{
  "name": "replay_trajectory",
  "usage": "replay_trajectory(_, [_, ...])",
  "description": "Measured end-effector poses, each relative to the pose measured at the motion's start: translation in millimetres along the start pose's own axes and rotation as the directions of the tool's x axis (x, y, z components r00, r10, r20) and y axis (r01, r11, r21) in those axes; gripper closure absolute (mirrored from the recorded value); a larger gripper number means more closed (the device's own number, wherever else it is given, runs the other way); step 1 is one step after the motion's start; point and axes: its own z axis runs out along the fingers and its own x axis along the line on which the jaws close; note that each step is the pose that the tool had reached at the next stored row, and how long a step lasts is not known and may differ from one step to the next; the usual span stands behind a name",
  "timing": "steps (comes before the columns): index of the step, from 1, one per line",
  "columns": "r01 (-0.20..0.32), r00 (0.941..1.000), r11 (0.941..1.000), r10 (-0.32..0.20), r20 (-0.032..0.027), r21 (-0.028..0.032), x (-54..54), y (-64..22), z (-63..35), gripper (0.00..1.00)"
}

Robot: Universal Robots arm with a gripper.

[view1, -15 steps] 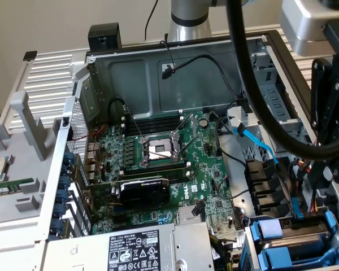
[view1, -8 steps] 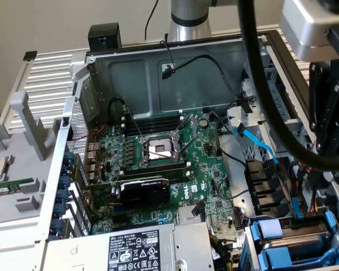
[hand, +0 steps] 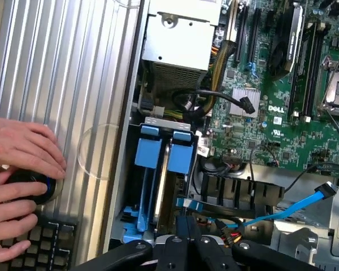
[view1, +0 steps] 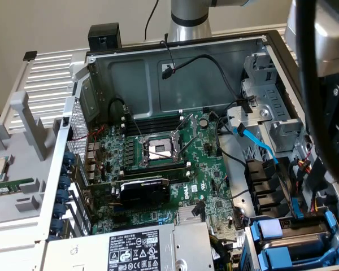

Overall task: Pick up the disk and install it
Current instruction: 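Insert the second disk wire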

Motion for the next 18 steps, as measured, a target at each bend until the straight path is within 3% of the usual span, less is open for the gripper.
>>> replay_trajectory(4, [0.072,0.9974,0.9974,-0.072,-0.0016,-0.0028,0.0,0.0,-0.1,0.89])
replay_trajectory(9, [0.155,0.9880,0.9880,-0.155,-0.0030,-0.0061,-0.2,0.0,0.0,0.89])
replay_trajectory(18, [0.233,0.9725,0.9725,-0.233,-0.0041,-0.0094,-2.7,-1.0,0.1,0.89])
